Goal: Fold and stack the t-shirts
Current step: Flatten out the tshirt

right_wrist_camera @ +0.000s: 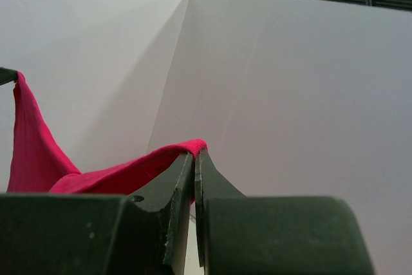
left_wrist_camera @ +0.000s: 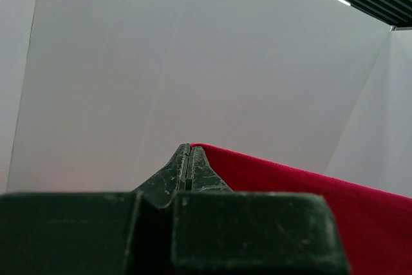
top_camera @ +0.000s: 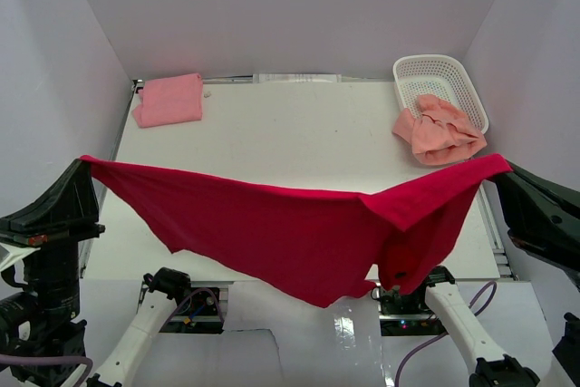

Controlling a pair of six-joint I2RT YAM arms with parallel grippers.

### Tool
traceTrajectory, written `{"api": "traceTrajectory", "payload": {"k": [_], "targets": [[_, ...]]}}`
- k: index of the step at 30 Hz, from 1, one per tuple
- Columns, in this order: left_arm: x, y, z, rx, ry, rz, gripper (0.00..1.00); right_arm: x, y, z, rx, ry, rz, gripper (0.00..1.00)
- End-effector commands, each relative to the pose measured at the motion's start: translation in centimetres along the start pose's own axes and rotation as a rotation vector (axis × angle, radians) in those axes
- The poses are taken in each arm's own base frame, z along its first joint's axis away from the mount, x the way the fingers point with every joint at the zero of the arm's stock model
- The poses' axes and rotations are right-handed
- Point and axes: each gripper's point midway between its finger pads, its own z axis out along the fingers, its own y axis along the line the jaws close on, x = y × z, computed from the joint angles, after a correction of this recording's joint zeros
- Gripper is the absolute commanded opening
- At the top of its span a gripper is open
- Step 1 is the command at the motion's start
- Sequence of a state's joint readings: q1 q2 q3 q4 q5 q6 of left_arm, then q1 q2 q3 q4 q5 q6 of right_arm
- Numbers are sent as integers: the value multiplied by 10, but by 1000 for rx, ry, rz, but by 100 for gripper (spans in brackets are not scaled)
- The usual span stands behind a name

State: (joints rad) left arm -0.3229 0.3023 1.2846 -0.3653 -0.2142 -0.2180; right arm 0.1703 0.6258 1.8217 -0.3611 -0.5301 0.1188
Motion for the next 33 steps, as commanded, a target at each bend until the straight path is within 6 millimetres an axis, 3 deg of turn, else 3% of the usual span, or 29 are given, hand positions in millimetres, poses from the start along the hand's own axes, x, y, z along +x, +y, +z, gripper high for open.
{"api": "traceTrajectory", "payload": {"k": [1, 16, 24, 33], "targets": [[-2, 11, 3, -65, 6, 29, 0, 2, -5, 11, -11, -16, 14, 8], [-30, 10, -14, -59, -56, 17, 0, -33, 27, 5, -128, -74, 17, 8], [-41, 7, -17, -41, -81, 13, 0, -48, 32, 1, -127, -113, -23, 8], [-68, 8, -35, -40, -183, -28, 0, -92, 43, -32, -35, -271, -115, 8]]}}
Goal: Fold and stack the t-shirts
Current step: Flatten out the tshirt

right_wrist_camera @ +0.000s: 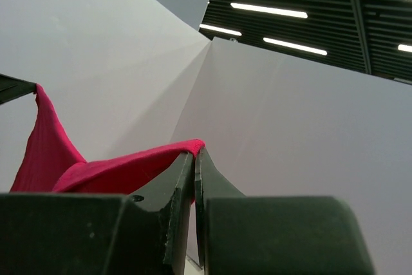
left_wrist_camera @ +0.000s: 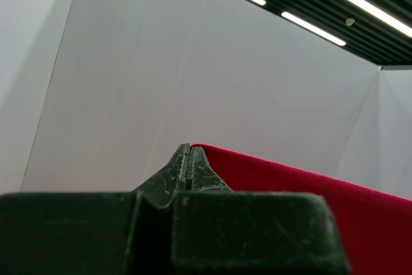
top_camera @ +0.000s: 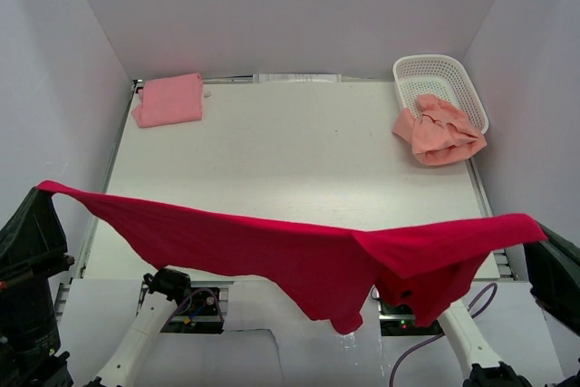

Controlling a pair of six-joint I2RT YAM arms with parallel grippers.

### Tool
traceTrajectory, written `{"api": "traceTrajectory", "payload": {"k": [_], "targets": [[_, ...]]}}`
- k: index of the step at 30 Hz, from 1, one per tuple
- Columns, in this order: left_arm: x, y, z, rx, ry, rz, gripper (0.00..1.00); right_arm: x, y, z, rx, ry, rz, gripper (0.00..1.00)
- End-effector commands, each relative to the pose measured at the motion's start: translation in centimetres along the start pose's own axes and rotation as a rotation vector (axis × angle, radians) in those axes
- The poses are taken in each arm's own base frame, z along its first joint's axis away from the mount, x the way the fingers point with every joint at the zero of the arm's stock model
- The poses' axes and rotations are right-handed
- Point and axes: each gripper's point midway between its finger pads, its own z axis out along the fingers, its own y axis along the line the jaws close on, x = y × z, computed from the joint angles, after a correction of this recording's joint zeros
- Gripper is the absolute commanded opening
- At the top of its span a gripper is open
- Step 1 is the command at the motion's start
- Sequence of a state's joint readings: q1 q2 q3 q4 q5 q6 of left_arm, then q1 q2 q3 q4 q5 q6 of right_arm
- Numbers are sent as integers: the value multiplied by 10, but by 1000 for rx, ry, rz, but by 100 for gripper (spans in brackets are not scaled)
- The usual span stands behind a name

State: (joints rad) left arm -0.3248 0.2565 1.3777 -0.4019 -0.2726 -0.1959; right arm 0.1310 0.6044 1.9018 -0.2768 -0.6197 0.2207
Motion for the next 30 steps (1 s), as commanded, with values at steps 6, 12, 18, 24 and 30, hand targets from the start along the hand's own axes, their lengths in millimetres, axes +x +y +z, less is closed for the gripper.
{"api": "traceTrajectory", "payload": {"k": [6, 12, 18, 24, 30], "targets": [[-19, 7, -13, -20, -80, -30, 0, -47, 12, -20, 76, -187, -73, 8], [42, 17, 1, -70, 65, -13, 0, 41, -18, -9, 139, -50, 126, 8], [164, 32, 9, -130, 345, -10, 0, 173, -43, -12, 223, 198, 420, 8], [253, 49, 19, -192, 532, 51, 0, 299, -63, -28, 330, 456, 625, 8], [338, 73, 25, -304, 691, 108, 0, 418, -65, -55, 388, 708, 812, 8]]}}
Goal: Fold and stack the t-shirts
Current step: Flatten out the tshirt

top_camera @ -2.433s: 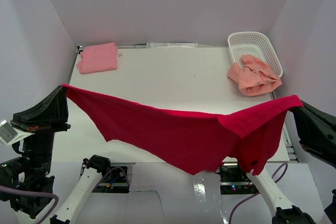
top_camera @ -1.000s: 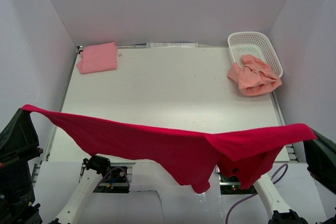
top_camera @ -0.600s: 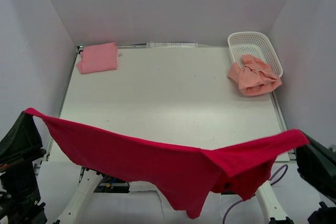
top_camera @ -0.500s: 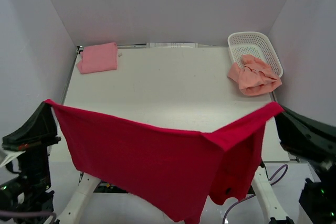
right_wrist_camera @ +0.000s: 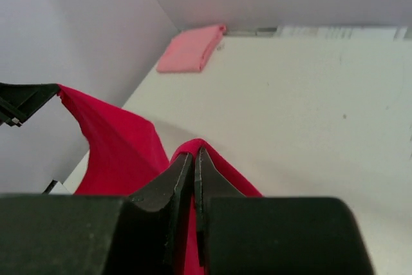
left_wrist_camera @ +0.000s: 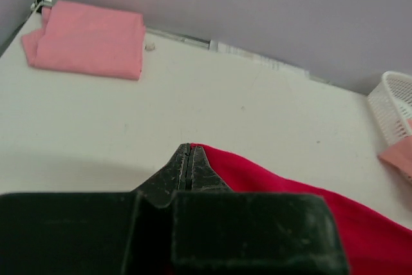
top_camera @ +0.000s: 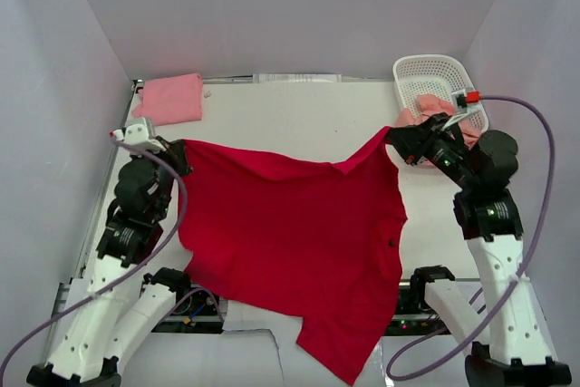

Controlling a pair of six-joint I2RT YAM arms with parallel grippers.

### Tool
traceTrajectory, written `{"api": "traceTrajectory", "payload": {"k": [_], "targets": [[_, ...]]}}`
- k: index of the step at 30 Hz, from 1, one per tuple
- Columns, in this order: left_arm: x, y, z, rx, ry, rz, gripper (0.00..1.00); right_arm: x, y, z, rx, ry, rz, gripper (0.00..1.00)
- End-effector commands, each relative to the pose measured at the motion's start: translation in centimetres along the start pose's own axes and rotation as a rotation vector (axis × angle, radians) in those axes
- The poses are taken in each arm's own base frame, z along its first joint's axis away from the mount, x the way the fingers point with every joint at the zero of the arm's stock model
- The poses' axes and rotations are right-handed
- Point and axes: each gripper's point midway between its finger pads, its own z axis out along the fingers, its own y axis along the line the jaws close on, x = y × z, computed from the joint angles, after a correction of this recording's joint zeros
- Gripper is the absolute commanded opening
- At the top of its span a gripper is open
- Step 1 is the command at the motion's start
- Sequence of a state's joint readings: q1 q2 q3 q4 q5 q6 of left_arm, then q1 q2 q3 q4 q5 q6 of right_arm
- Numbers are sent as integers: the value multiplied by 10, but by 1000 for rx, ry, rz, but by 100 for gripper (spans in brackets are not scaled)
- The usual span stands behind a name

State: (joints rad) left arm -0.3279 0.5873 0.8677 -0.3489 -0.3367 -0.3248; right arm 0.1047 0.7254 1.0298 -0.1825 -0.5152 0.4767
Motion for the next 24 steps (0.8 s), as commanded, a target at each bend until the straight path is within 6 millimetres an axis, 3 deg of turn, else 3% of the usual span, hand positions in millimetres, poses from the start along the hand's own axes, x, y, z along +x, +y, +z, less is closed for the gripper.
{"api": "traceTrajectory", "payload": {"k": [1, 3, 7, 8, 12, 14, 18, 22, 24], "targets": [[13, 5, 25, -60, -1, -22, 0, 26, -28, 19, 33, 67, 54, 8], [33, 6, 44, -78, 27, -9, 0, 45, -48, 32, 55, 102, 73, 8], [59, 3, 77, -100, 78, 9, 0, 63, -76, 51, 96, 168, 65, 8], [74, 5, 88, -118, 116, 29, 0, 66, -81, 56, 98, 177, 66, 8], [90, 4, 111, -132, 148, 61, 0, 85, -110, 78, 128, 247, 84, 8], [89, 1, 120, -132, 136, 68, 0, 86, -116, 86, 125, 250, 77, 8], [105, 9, 134, -163, 156, 105, 0, 108, -143, 103, 168, 314, 111, 8], [124, 20, 148, -208, 194, 132, 0, 111, -163, 120, 201, 339, 100, 8], [126, 22, 155, -222, 195, 126, 0, 124, -178, 128, 224, 388, 118, 8]]}}
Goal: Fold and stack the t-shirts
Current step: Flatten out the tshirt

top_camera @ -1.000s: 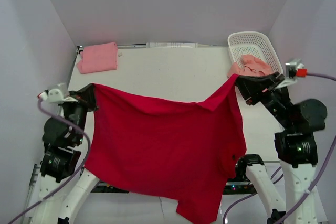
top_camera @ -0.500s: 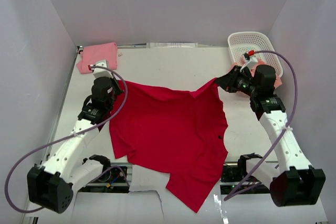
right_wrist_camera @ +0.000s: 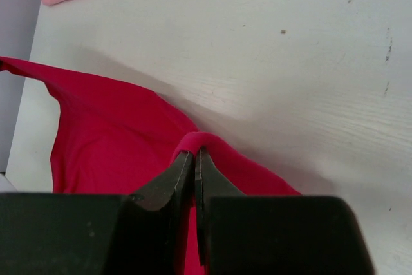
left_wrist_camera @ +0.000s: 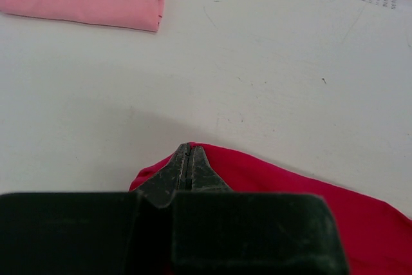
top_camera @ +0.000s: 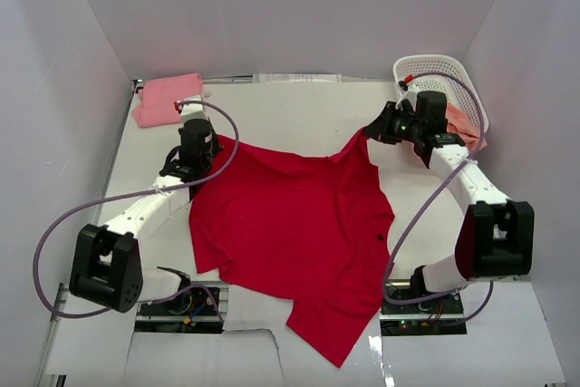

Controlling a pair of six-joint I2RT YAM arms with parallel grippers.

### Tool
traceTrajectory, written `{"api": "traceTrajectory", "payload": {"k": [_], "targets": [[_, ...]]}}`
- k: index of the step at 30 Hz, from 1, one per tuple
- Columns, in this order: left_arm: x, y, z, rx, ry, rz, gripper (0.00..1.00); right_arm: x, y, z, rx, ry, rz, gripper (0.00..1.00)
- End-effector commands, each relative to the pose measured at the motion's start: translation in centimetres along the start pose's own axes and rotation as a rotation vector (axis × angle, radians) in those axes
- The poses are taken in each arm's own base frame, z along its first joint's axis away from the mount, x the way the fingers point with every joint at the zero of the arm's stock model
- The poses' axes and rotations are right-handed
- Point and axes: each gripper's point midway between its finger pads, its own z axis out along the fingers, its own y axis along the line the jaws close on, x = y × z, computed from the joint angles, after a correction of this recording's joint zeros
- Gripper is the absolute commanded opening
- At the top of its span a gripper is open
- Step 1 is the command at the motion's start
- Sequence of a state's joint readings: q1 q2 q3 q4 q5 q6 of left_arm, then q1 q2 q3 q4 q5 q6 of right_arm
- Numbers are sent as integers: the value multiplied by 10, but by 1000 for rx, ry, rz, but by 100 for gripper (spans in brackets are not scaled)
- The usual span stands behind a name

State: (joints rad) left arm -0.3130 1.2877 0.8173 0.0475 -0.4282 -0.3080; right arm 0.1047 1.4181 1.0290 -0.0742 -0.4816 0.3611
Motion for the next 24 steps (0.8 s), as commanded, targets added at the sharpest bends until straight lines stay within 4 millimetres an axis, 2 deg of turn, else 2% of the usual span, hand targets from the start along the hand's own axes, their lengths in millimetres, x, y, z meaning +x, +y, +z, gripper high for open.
{"api": "traceTrajectory", "payload": {"k": [1, 4, 5, 7, 8, 9, 11, 12, 13, 14, 15, 16, 17, 18, 19, 20, 21, 22, 23, 24], "targets": [[-21, 2, 16, -37, -58, -23, 0, -34, -4, 13, 12, -49, -73, 8], [-23, 1, 29, -50, -52, -34, 0, -35, -18, 34, 30, 3, -54, 8], [-15, 2, 38, -61, -34, -26, 0, -38, -24, 45, 33, 17, -49, 8], [-19, 3, 49, -71, -37, -32, 0, -35, -32, 55, 44, 50, -41, 8], [-9, 4, 58, -86, -14, -21, 0, -36, -41, 68, 56, 67, -34, 8], [-14, 6, 65, -96, -19, -27, 0, -35, -46, 73, 62, 80, -31, 8], [-10, 8, 76, -105, -5, -33, 0, -30, -57, 86, 75, 118, -17, 8], [0, 10, 85, -116, 21, -29, 0, -31, -64, 98, 76, 133, -11, 8], [-4, 10, 91, -117, 16, -39, 0, -30, -67, 104, 75, 145, -8, 8], [-1, 10, 96, -117, 23, -44, 0, -17, -80, 114, 90, 187, 10, 8], [9, 11, 104, -124, 45, -37, 0, -27, -80, 119, 89, 175, -2, 8], [10, 12, 110, -128, 49, -36, 0, -27, -83, 123, 94, 182, -4, 8], [5, 10, 115, -124, 42, -39, 0, -17, -95, 130, 116, 214, 2, 8], [15, 13, 124, -136, 65, -30, 0, -17, -100, 133, 129, 223, 1, 8], [18, 14, 129, -138, 71, -27, 0, -29, -100, 137, 133, 206, -15, 8], [13, 11, 134, -132, 64, -31, 0, -29, -106, 141, 144, 212, -17, 8], [16, 12, 138, -134, 71, -30, 0, -17, -116, 148, 159, 250, -2, 8], [25, 13, 145, -142, 89, -23, 0, -28, -117, 150, 158, 235, -9, 8], [26, 15, 152, -147, 90, -23, 0, -19, -126, 155, 164, 261, 4, 8], [22, 12, 153, -139, 85, -28, 0, -19, -128, 158, 165, 261, 2, 8]]}}
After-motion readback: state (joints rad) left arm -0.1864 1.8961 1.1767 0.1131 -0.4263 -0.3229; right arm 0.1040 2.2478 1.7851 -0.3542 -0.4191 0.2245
